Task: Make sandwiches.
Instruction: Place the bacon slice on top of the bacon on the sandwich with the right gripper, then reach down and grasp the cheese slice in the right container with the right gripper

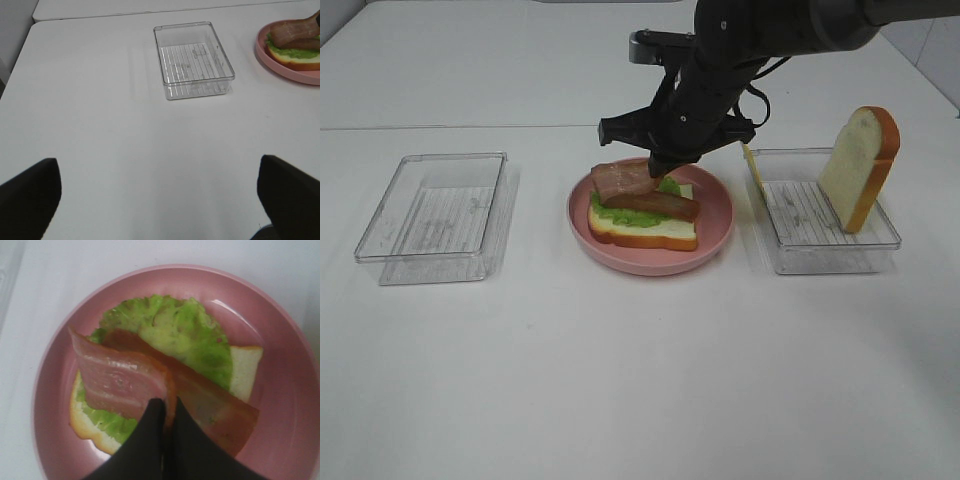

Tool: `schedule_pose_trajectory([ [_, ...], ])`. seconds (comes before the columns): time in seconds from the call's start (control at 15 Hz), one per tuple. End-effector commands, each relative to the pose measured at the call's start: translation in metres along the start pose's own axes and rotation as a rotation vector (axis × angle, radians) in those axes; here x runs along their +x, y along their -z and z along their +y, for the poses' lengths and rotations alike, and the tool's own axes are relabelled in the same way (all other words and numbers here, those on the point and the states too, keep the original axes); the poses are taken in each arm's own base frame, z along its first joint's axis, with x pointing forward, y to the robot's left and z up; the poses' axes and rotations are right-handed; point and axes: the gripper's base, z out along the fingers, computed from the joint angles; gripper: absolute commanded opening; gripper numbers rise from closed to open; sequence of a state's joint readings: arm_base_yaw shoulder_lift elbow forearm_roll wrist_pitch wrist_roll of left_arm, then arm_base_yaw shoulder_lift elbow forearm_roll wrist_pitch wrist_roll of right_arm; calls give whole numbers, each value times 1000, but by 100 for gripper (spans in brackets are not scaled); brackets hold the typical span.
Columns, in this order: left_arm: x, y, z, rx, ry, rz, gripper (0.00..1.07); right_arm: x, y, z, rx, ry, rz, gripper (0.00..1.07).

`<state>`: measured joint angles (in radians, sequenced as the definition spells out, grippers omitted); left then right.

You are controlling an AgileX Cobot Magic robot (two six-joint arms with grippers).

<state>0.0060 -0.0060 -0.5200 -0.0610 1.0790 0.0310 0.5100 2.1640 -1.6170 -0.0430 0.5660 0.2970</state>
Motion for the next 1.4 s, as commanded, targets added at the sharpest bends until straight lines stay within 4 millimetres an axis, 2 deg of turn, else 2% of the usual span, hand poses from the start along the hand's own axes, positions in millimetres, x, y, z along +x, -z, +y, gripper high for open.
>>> schedule_pose_trajectory([
  [0.07, 1, 1, -1, 6, 3, -15, 101, 1, -4, -1, 22, 4, 2, 0],
  [0.47, 1, 1, -1, 6, 3, -15, 101, 1, -8, -3, 41, 16, -13, 0],
  [0.53, 1, 1, -1, 6, 3, -15, 101, 1, -8, -3, 39, 17, -16, 18],
  [0.6, 1, 1, -1, 6, 3, -15, 101, 1, -8, -3, 39, 21, -15, 30],
  [0.73, 1, 1, -1, 6, 3, -15, 101, 2, -8, -3, 43, 30, -7, 83],
  [0.8, 1, 1, -1, 6, 3, -15, 101, 3, -6, -4, 50, 71, 14, 98],
  [0.93, 1, 1, -1, 6, 3, -15, 101, 1, 0, -4, 59, 103, 37, 98],
  [1.13, 1, 1, -1, 6, 3, -15, 101, -15, 30, -2, 72, 138, 45, 98],
  [1.2, 1, 1, -1, 6, 3, -15, 101, -30, 59, 0, 87, 179, 56, 98],
  [1.4, 1, 1, -1, 6, 3, -15, 101, -45, 87, -3, 149, 241, 61, 98],
])
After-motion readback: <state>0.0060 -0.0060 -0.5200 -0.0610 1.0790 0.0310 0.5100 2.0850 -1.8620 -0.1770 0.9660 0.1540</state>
